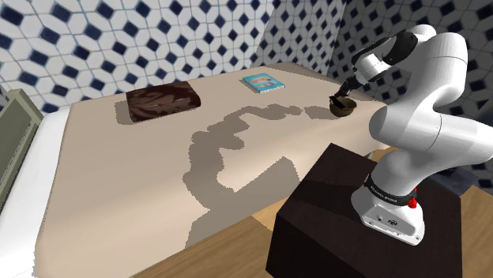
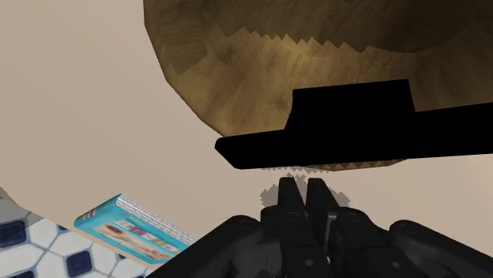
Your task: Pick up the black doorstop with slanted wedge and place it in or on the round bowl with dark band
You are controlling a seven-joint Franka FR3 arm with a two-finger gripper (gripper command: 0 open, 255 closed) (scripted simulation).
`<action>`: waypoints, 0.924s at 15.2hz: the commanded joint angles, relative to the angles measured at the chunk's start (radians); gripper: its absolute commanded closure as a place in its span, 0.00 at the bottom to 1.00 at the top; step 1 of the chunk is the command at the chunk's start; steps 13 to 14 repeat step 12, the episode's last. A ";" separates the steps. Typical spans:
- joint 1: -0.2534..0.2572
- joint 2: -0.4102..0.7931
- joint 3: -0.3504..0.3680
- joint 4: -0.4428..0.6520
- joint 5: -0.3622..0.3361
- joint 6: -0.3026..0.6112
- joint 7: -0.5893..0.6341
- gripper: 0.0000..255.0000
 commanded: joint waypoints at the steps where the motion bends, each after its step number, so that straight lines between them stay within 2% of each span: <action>1: 0.000 0.000 0.000 0.000 0.000 0.000 0.000 1.00; 6: 0.000 0.000 0.000 0.000 0.000 0.000 0.000 1.00; 7: 0.000 0.000 0.000 0.000 0.000 0.000 0.000 0.00; 8: 0.116 -0.082 -0.109 -0.149 -0.008 0.183 0.272 0.00; 9: 0.295 -0.119 -0.286 -0.232 -0.049 0.278 0.614 0.00; 10: 0.159 -0.065 -0.159 -0.133 -0.024 0.158 0.195 0.00; 11: 0.145 -0.064 -0.140 -0.135 -0.046 0.163 0.205 0.00; 12: 0.386 -0.114 -0.386 -0.199 -0.141 0.197 0.802 0.00; 14: 0.386 -0.114 -0.386 -0.199 -0.141 0.197 0.802 0.00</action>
